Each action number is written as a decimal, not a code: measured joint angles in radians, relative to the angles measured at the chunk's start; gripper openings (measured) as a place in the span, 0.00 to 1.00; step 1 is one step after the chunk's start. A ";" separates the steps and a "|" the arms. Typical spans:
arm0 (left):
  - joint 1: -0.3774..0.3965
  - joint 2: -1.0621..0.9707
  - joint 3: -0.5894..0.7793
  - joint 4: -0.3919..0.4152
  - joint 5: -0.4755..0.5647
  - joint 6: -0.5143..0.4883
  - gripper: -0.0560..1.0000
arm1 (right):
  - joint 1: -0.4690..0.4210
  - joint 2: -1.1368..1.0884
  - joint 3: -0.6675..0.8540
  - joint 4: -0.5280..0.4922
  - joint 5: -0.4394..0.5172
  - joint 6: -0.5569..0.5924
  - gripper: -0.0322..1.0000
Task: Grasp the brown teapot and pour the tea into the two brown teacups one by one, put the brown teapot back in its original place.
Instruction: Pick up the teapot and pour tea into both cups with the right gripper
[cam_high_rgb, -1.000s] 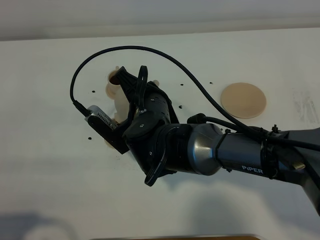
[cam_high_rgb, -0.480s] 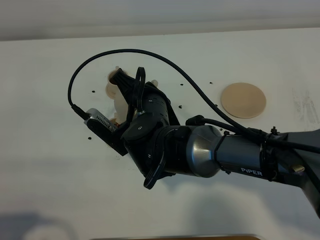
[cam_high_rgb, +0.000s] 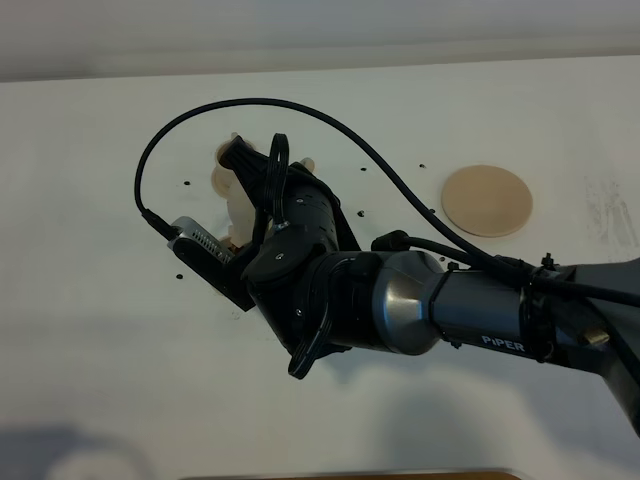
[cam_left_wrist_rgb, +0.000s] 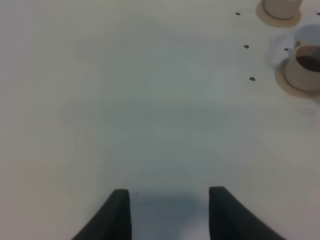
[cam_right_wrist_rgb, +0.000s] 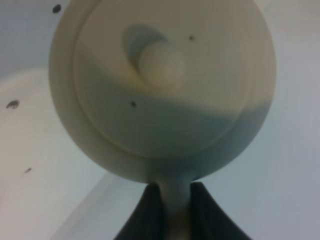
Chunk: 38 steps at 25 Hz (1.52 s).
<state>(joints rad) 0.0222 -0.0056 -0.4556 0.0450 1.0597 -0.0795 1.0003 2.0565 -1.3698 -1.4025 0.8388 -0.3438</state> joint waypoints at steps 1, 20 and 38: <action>0.000 0.000 0.000 0.000 0.000 0.000 0.46 | 0.000 0.000 0.000 0.000 0.001 0.000 0.11; 0.000 0.000 0.000 0.000 0.000 0.000 0.46 | 0.010 0.000 0.000 -0.019 0.007 0.001 0.11; 0.000 0.000 0.000 0.000 0.000 0.000 0.46 | 0.010 0.000 0.000 -0.031 0.023 0.004 0.11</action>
<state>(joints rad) 0.0222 -0.0056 -0.4556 0.0450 1.0597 -0.0795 1.0098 2.0565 -1.3698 -1.4337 0.8615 -0.3397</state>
